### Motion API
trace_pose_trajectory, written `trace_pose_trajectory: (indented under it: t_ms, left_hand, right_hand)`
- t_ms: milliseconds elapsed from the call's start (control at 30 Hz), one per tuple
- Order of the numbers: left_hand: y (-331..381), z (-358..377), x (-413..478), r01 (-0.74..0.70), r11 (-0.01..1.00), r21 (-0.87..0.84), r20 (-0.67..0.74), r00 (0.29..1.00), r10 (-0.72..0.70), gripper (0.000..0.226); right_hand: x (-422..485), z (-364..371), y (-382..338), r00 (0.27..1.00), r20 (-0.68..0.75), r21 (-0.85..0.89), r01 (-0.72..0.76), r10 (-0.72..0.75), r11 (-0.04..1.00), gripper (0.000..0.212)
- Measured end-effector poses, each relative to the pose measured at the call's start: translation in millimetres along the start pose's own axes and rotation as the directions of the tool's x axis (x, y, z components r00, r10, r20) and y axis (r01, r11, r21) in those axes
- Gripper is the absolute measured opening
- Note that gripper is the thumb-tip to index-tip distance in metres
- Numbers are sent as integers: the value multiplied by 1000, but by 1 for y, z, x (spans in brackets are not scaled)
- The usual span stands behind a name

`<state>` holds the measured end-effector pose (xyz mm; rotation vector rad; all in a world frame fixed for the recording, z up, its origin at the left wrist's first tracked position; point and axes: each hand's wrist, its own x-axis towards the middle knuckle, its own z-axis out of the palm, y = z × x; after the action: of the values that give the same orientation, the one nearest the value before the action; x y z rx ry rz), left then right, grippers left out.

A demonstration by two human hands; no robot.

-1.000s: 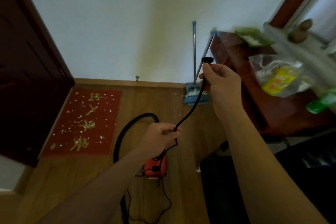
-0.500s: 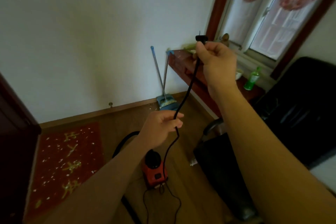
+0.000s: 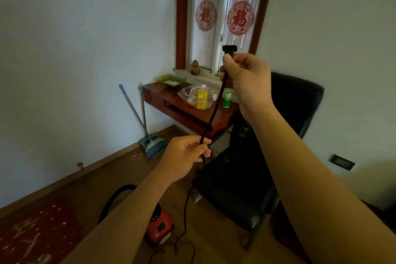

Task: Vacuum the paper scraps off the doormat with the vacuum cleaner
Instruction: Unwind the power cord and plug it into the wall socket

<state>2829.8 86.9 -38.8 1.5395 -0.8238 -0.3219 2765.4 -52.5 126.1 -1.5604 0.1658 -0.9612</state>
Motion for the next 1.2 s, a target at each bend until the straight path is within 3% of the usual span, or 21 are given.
trace_pose_trajectory:
  t_ms: [167, 433, 667, 900, 1200]
  left_hand:
    - [17, 73, 3, -2, 1000, 3, 77, 997, 2, 19]
    - [38, 249, 7, 27, 999, -27, 232, 973, -20, 17]
    - [54, 381, 16, 27, 999, -17, 343, 939, -20, 17]
    - [61, 451, 52, 8, 1000, -29, 462, 887, 6, 16]
    - [15, 497, 149, -4, 997, -81, 620, 783, 53, 15]
  right_hand:
    - [-9, -86, -10, 994, -106, -26, -14, 11, 1000, 26]
    - [-29, -273, -22, 976, -214, -35, -32, 24, 999, 10]
    - [-43, -412, -32, 945, -325, -119, -65, 23, 991, 12]
    - [-19, -481, -28, 905, -426, -160, -72, -3, 985, 15]
    - [54, -520, 35, 823, -568, -216, -117, -28, 969, 13]
